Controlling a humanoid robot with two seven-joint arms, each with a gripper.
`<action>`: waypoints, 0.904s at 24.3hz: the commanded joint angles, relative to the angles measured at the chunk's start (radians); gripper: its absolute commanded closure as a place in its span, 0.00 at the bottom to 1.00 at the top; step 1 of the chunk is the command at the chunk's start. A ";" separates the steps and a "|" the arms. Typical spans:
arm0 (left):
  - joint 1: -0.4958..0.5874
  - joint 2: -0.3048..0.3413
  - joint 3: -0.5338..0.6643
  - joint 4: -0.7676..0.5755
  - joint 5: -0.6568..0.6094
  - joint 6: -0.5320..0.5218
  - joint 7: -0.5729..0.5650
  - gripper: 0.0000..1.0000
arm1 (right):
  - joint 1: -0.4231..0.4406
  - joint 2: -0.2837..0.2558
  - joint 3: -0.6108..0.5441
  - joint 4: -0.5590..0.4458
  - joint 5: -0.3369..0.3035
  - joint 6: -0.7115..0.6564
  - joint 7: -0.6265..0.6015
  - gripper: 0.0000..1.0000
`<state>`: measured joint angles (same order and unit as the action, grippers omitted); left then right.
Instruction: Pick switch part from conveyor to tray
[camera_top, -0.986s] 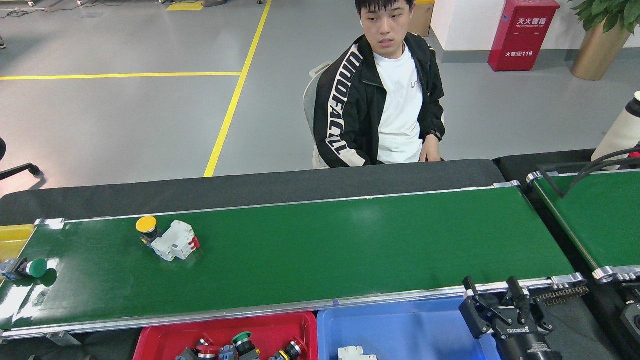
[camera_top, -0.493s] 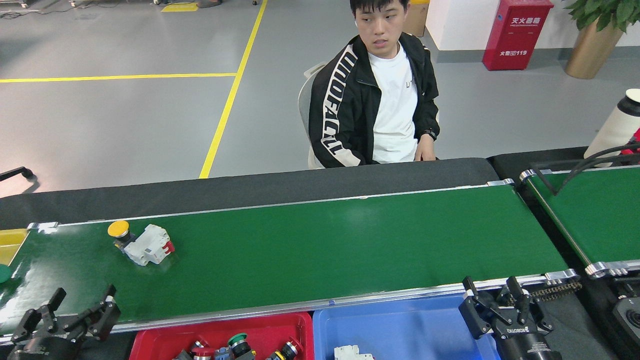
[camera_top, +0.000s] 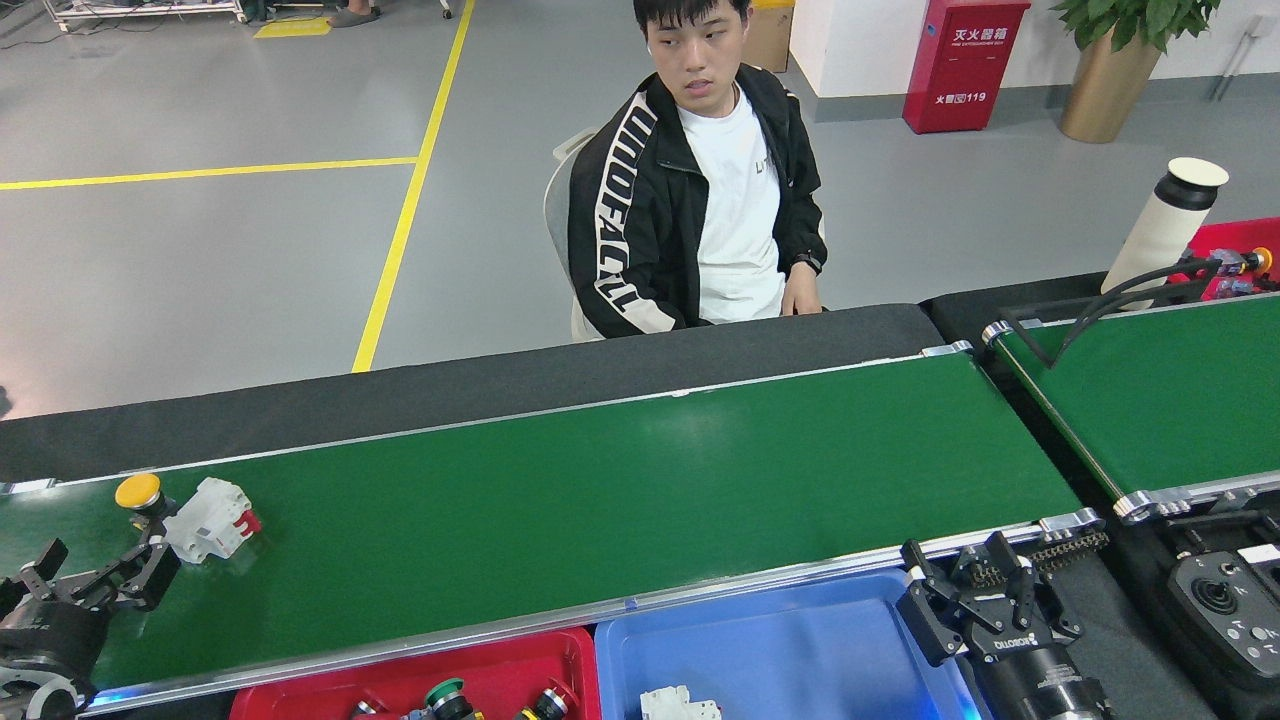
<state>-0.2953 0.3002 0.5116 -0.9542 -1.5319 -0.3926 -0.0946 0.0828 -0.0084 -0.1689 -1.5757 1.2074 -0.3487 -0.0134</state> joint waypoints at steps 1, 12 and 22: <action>-0.039 0.017 -0.031 0.031 -0.001 0.018 0.003 0.00 | -0.011 -0.010 0.002 -0.007 -0.002 -0.006 0.000 0.01; -0.209 0.171 -0.151 0.348 0.018 -0.008 0.013 0.55 | -0.008 -0.010 0.005 -0.004 -0.002 -0.046 -0.002 0.01; -0.203 0.177 -0.157 0.354 0.073 -0.017 0.015 0.88 | -0.006 -0.010 0.005 -0.004 -0.002 -0.053 -0.002 0.01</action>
<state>-0.4941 0.4685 0.3589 -0.5967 -1.4680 -0.3983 -0.0748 0.0830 -0.0085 -0.1633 -1.5692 1.2075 -0.3967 -0.0118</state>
